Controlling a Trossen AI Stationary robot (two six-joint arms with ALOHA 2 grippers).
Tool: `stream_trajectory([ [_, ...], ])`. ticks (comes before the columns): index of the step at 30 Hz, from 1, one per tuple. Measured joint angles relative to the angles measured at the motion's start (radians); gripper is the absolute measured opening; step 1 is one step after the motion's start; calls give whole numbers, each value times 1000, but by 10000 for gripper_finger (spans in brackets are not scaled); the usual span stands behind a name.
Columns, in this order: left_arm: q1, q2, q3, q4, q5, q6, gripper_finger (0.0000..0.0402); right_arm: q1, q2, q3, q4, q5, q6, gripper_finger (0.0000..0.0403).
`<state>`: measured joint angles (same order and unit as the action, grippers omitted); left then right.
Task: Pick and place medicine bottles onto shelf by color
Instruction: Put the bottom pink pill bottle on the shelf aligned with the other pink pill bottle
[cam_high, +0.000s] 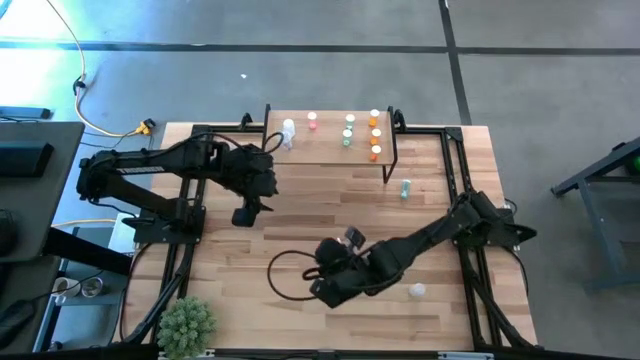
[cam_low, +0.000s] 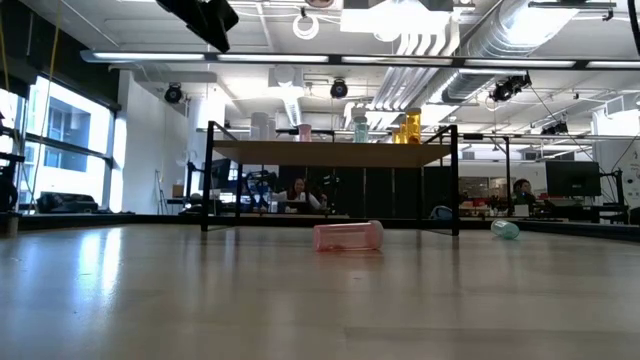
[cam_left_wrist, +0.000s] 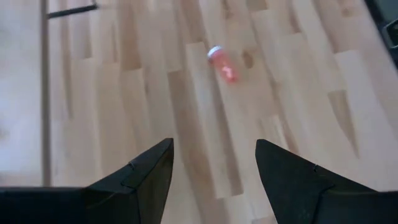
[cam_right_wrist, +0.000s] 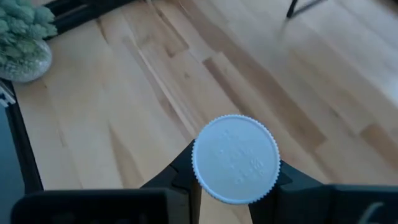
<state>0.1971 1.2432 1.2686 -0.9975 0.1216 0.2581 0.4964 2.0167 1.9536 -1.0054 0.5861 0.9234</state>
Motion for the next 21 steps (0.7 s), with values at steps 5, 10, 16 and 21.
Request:
stream_trajectory([
  [5,25,-61,0,-22,-48,0,216,-33,0,60,-14,0,-126,74],
  [10,61,-128,0,-26,-58,-12,216,-77,0,135,-62,0,-244,74],
  [16,78,-202,0,-27,-57,-25,216,-161,0,254,-90,-58,-455,74],
  [21,78,-244,0,-6,-55,-74,216,-260,0,360,-94,-231,-645,74],
])
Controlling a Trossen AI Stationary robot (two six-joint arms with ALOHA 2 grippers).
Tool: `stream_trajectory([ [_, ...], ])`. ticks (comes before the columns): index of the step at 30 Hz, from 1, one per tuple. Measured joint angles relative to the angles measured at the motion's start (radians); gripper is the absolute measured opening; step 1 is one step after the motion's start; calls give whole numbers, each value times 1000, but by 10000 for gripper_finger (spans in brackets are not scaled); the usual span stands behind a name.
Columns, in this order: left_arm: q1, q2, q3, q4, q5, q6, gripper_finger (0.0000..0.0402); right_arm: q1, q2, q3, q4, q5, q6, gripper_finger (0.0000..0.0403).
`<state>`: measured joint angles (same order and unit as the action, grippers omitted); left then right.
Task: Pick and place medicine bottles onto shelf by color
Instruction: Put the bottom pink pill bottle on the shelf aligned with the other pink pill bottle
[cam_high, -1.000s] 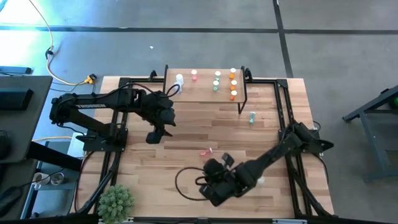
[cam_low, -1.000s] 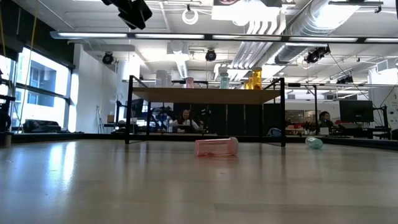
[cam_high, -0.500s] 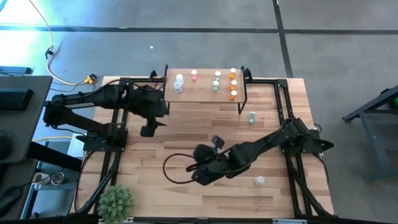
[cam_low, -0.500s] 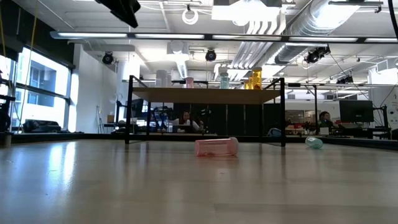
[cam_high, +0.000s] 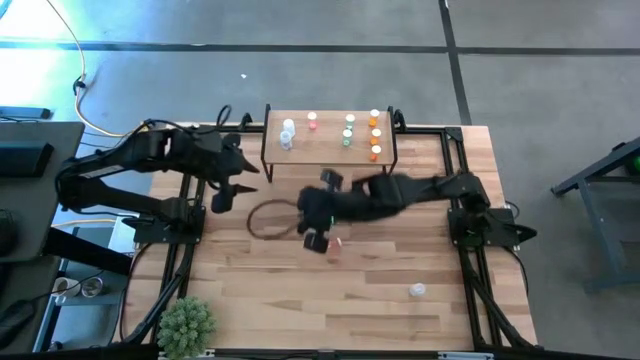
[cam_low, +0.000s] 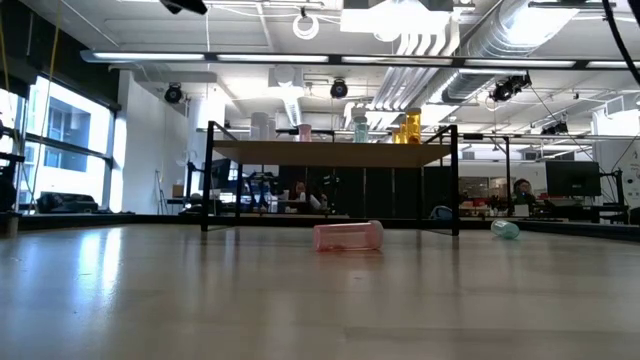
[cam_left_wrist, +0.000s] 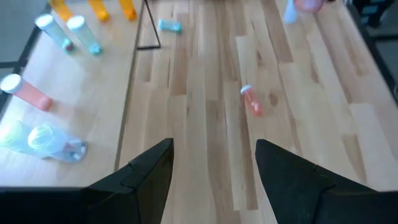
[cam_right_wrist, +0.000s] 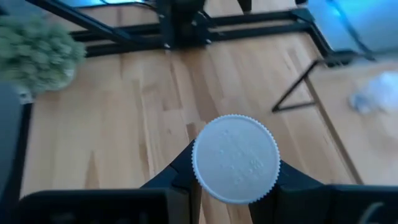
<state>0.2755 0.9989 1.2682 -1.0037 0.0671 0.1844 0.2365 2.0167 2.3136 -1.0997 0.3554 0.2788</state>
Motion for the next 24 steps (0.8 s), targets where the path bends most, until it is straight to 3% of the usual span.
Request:
stream_trajectory([
  [8,-1,-11,0,138,0,-87,216,-149,-21,43,43,-339,-180,74],
  [17,-1,8,-1,321,0,-86,216,-270,-21,43,83,-490,-323,74],
  [24,-3,19,-1,329,-43,-6,216,-349,-21,43,138,-613,-371,74],
])
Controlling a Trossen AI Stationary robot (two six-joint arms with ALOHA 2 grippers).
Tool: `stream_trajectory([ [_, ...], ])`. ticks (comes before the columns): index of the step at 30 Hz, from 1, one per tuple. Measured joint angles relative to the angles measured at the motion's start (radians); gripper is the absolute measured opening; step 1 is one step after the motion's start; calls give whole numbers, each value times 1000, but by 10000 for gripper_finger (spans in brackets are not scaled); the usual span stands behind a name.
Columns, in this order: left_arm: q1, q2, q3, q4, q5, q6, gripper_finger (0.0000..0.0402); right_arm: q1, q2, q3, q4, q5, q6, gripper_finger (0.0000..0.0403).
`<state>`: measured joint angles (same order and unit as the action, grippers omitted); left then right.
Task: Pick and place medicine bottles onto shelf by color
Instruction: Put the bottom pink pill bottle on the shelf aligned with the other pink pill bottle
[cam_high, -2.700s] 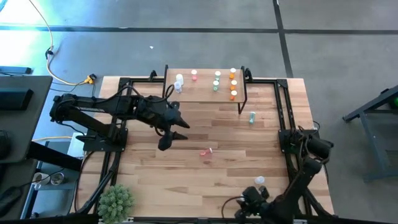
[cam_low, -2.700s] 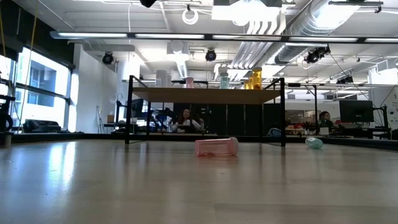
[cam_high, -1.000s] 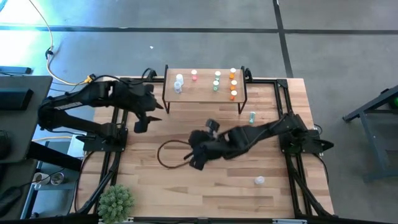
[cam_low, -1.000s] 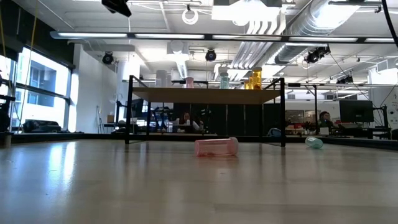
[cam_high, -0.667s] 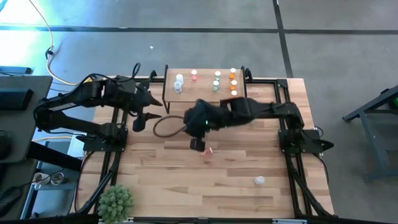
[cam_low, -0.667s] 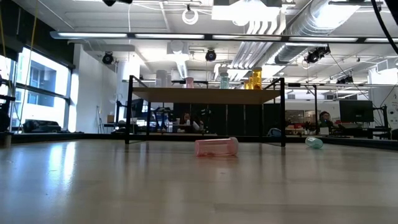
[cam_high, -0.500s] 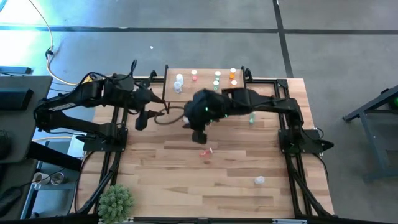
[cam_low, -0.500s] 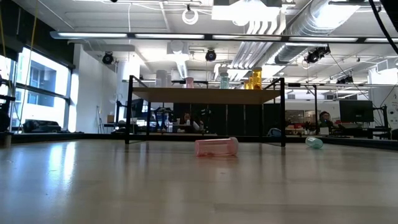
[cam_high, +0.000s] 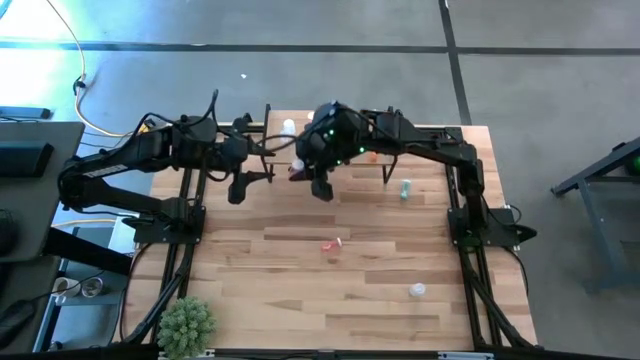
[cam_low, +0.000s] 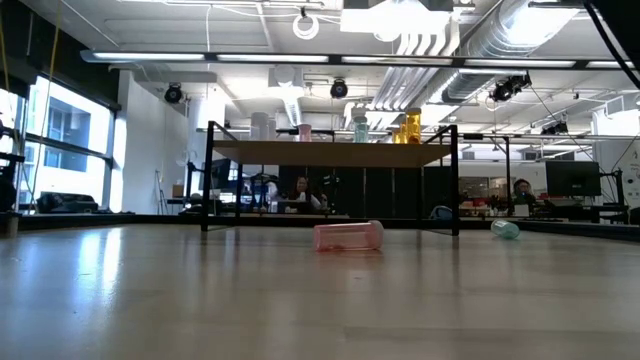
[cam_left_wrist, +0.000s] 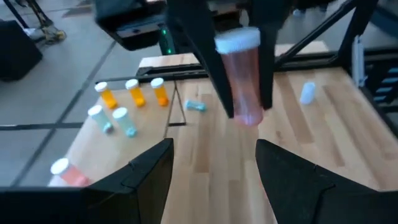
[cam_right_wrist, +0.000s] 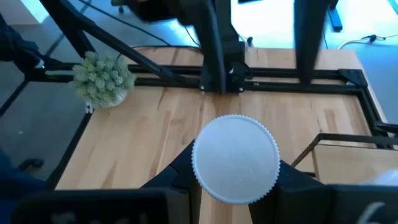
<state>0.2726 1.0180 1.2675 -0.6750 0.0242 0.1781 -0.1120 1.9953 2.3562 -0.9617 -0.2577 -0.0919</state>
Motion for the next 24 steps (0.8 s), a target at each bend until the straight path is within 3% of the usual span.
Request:
stream_trajectory([
  [8,-7,23,0,1,-22,138,216,-99,0,0,7,-130,8,74],
  [16,-55,78,0,57,-182,160,216,-187,0,0,44,-284,77,74],
  [24,-87,142,0,154,-253,245,216,-228,0,-1,50,-327,114,74],
])
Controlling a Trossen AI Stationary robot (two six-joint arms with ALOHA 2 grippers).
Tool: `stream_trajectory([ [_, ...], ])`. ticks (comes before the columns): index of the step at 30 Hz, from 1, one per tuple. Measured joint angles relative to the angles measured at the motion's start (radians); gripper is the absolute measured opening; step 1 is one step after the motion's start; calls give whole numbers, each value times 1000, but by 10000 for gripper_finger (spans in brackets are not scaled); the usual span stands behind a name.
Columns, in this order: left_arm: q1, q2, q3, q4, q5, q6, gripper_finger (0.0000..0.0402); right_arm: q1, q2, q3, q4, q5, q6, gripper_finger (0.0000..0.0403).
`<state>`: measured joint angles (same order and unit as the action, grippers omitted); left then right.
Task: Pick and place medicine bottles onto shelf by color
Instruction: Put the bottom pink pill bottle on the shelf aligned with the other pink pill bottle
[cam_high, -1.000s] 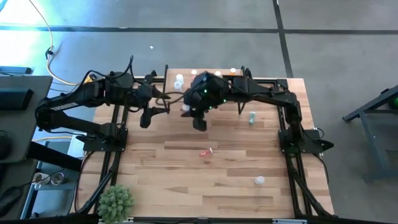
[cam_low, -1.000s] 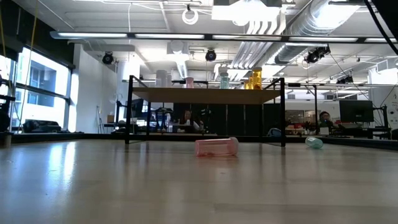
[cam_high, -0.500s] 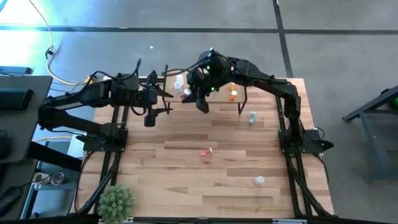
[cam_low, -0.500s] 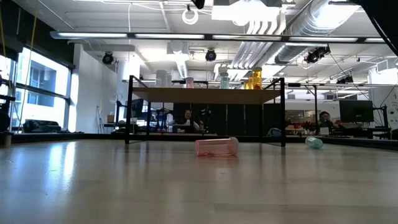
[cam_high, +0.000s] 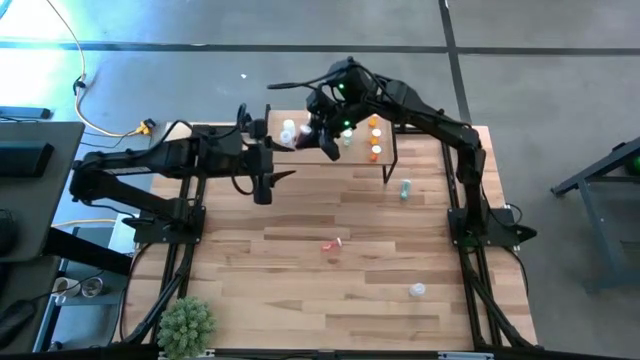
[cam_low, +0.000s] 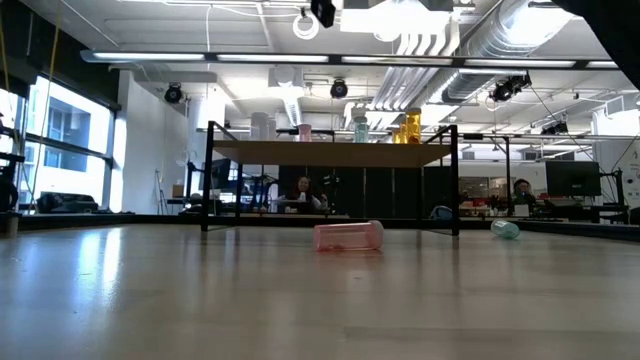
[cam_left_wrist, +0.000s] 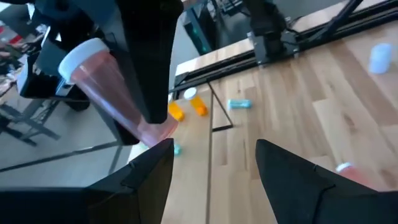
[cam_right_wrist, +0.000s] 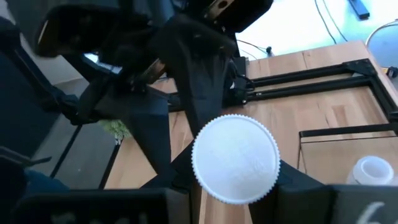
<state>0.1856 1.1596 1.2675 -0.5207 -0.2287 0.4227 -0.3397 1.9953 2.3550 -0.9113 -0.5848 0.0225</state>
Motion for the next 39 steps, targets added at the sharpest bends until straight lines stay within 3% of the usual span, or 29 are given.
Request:
stream_trajectory([
  [14,-21,18,0,13,-153,0,216,-20,0,0,3,-7,26,74],
  [27,-57,27,0,44,-201,26,216,-23,0,0,-7,-2,63,74],
  [39,-56,27,0,63,-177,18,216,-20,0,0,-4,-3,124,74],
])
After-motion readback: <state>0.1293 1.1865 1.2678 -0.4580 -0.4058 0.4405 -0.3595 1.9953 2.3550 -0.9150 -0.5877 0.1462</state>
